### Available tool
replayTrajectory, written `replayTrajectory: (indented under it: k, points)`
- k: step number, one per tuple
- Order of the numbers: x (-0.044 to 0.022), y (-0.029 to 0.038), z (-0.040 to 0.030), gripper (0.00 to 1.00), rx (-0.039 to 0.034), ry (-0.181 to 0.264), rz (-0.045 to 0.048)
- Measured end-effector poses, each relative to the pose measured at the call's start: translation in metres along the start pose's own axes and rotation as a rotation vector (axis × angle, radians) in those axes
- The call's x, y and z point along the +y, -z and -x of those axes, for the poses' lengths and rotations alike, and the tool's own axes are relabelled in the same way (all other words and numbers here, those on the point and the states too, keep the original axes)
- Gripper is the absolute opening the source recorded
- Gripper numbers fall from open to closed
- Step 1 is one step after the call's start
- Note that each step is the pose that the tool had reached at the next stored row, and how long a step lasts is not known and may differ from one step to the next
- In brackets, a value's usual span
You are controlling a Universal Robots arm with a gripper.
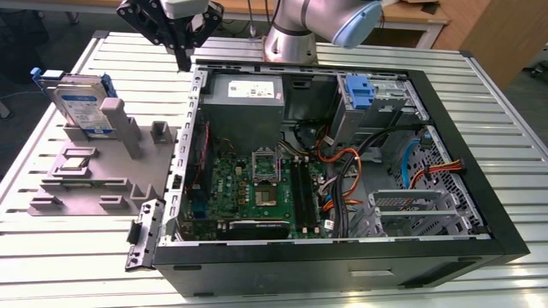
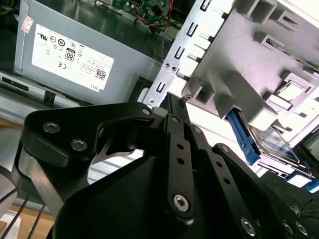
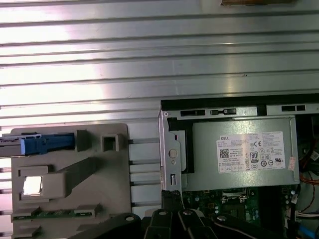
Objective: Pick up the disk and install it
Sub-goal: 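Reach for the disk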
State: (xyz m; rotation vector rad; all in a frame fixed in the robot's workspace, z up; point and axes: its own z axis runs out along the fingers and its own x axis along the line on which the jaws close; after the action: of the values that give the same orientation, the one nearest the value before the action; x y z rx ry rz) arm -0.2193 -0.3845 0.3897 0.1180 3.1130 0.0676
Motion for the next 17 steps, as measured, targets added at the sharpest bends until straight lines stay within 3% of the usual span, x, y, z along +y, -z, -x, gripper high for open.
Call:
replayTrajectory:
  k: [17]
  points:
    - [0.0003, 0.0000, -0.0044, 0.10, 0.0000, 0.000, 0.0000]
